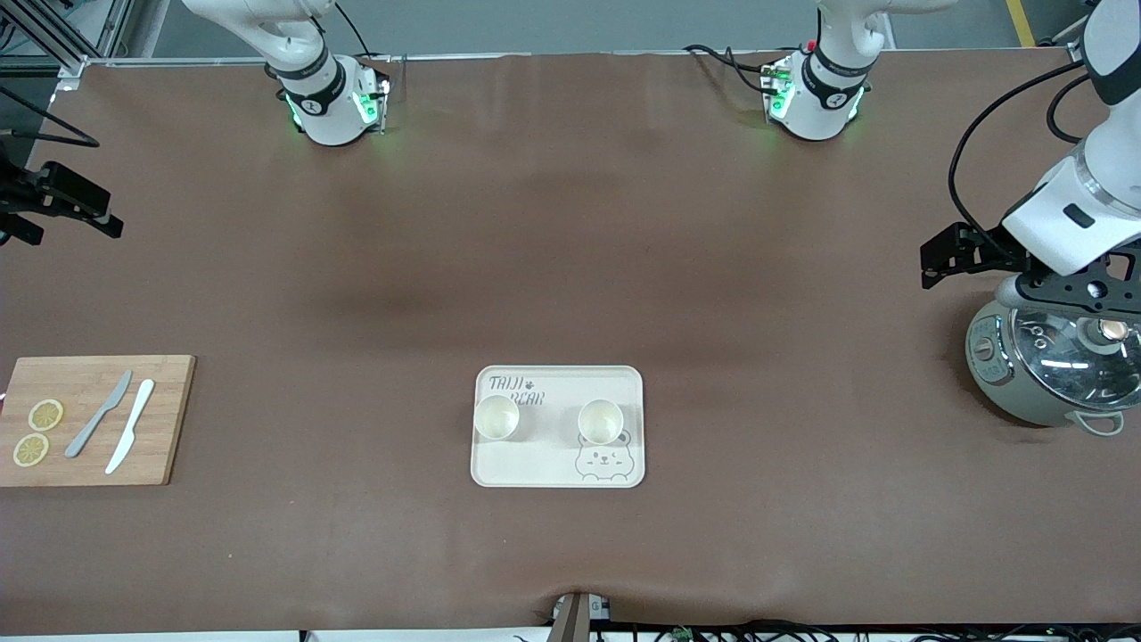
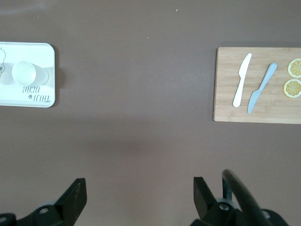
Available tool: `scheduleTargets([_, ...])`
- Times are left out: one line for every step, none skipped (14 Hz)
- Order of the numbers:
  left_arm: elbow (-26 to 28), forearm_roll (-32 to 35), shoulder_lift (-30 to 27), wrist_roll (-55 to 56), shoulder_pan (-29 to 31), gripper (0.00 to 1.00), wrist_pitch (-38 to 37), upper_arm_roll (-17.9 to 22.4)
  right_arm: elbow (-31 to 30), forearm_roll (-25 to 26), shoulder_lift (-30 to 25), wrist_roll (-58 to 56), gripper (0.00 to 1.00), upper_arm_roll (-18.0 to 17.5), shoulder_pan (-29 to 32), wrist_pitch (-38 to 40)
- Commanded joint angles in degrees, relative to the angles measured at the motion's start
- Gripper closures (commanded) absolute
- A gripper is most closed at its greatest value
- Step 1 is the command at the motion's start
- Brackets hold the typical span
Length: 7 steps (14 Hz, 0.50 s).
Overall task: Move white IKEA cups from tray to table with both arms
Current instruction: 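Reach the right and left grippers toward the two white cups on the tray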
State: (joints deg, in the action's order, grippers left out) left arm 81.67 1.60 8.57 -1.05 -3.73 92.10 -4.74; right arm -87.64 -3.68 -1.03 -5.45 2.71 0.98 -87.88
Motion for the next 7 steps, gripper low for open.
scheduleTargets([0.15, 3.13, -0.31, 0.87, 0.13, 0.00, 0.45, -0.79, 0.63, -0.19, 0.33, 8.37, 0.00, -0.16, -0.62, 1.13])
scheduleTargets([0.24, 3.41, -0.40, 0.79, 0.13, 0.00, 0.45, -1.06, 0.89, -0.10, 0.41, 8.44, 0.00, -0.16, -0.80, 1.30])
scheduleTargets([0.24, 3.50, -0.31, 0.79, -0.05, 0.00, 0.45, -1.15, 1.07, 0.33, 0.50, 8.44, 0.00, -0.16, -0.80, 1.31])
scheduleTargets([0.24, 3.24, -0.23, 0.87, -0.40, 0.00, 0.45, -1.23, 0.89, 1.64, 0.50, 8.53, 0.00, -0.25, -0.89, 1.39])
scheduleTargets([0.33, 2.54, 0.12, 1.22, -0.84, 0.00, 1.32, -1.50, 0.72, 2.87, 0.59, 8.53, 0.00, -0.42, -1.41, 1.83])
scheduleTargets([0.41, 2.44, 1.35, 2.09, -1.01, 0.00, 2.37, -1.76, 0.80, 3.67, 0.85, 8.44, 0.00, -0.42, -1.94, 2.53])
scheduleTargets([0.15, 2.44, 1.97, 4.28, -1.19, 0.00, 2.82, -2.55, 0.89, 3.68, 0.94, 8.35, 0.00, -0.42, -2.03, 2.54])
